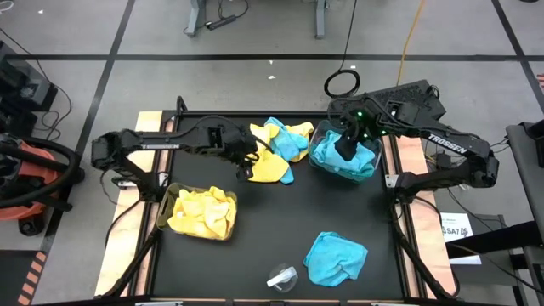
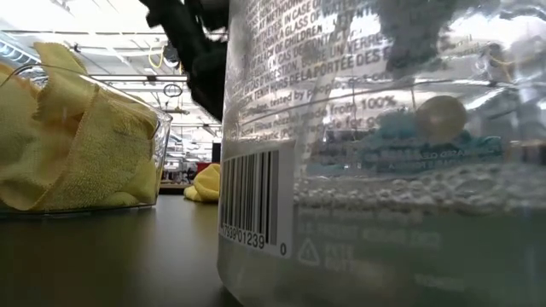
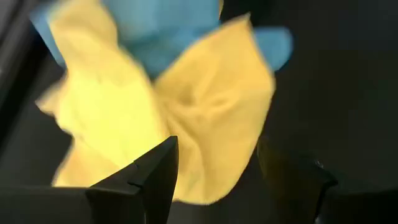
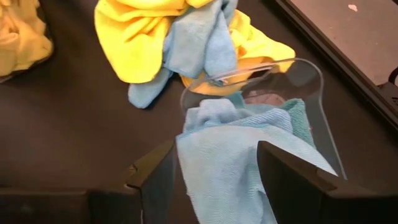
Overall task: Sort microfiber towel by color & place in baskets
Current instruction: Put the yellow microfiber towel into the bottom transparent bin
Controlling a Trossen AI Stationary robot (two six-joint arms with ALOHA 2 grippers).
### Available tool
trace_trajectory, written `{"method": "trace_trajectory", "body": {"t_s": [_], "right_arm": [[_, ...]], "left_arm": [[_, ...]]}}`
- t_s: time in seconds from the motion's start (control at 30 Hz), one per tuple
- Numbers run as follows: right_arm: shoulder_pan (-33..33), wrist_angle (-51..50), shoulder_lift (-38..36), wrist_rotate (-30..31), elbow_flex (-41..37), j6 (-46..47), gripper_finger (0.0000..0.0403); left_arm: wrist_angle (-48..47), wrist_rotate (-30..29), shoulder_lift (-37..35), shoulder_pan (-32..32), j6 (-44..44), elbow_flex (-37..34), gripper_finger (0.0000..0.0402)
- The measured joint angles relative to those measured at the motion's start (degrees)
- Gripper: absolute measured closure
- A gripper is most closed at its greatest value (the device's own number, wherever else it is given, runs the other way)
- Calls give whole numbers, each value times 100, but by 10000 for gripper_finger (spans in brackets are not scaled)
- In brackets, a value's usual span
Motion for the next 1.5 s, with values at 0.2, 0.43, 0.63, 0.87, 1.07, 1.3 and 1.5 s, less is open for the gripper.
{"method": "trace_trajectory", "body": {"t_s": [0.2,0.43,0.63,0.87,1.07,1.3,1.5], "right_arm": [[223,182,0,0,0,206,186],[542,209,-2,1,0,497,186],[850,182,0,11,0,671,186],[1063,188,0,59,0,794,186],[1163,201,0,68,0,895,186],[1258,203,0,73,0,921,186],[1274,275,-1,83,0,921,186]], "left_arm": [[33,257,755,185,117,-14,175],[271,125,1678,249,-142,-14,175],[285,549,2092,337,-146,-3,200],[149,753,2081,337,-15,6,336],[-135,785,1920,333,20,-14,389],[-334,782,1233,306,11,-14,397],[-542,779,235,291,-32,42,398]]}}
